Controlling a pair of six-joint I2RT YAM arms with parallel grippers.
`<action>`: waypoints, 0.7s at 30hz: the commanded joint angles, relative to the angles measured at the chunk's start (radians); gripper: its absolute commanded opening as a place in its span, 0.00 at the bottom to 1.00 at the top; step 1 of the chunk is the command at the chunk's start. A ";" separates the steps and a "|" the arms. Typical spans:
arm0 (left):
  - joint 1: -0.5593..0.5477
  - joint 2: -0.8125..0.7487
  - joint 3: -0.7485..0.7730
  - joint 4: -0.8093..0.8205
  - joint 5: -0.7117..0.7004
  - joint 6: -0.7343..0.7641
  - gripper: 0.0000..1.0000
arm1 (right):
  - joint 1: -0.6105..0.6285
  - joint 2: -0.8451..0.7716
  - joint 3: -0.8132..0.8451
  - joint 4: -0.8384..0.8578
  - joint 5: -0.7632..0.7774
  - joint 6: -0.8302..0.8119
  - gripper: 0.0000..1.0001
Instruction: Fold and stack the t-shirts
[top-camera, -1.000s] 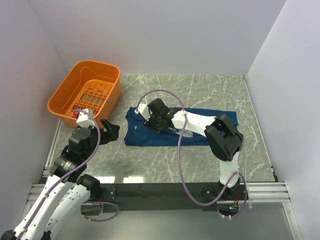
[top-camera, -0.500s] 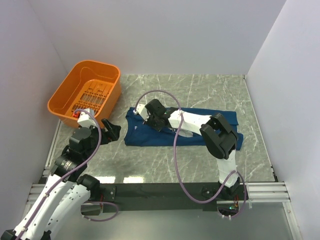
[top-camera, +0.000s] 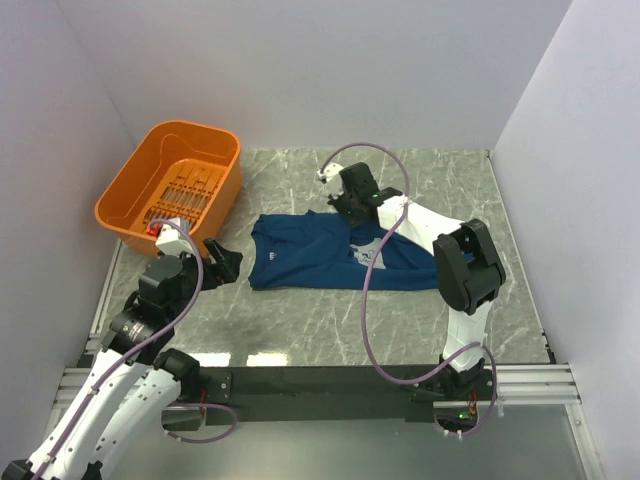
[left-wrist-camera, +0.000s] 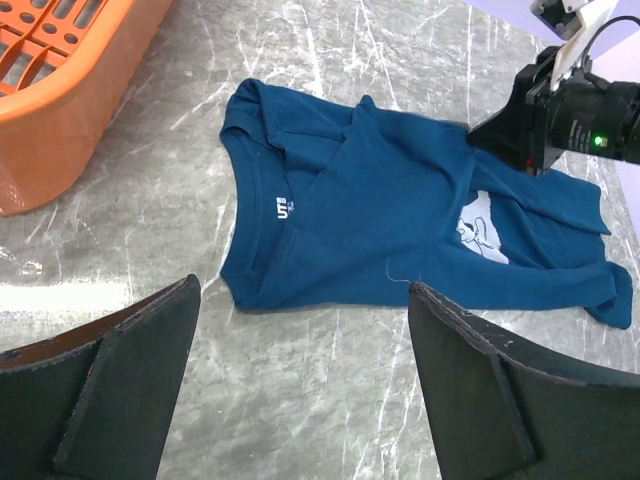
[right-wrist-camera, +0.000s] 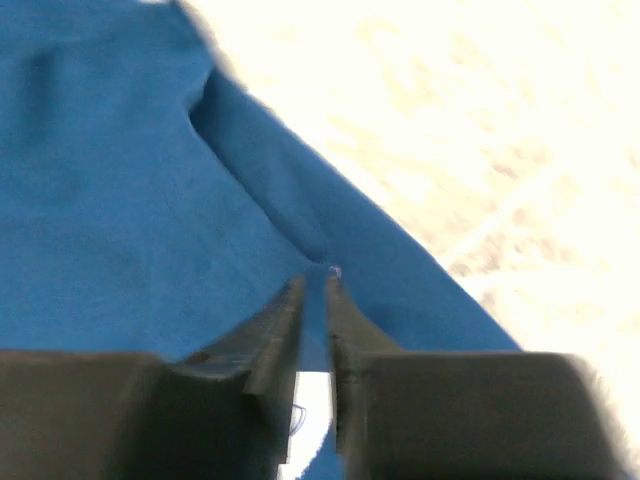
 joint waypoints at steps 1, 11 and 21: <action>0.005 -0.009 -0.002 0.049 0.022 0.011 0.90 | -0.032 0.012 0.032 0.005 0.073 0.052 0.25; 0.005 0.048 -0.014 0.072 0.095 0.024 0.90 | -0.099 -0.122 0.036 -0.138 -0.095 0.012 0.53; 0.005 0.300 -0.104 0.150 0.218 -0.330 0.72 | -0.342 -0.378 -0.151 -0.346 -0.521 -0.233 0.55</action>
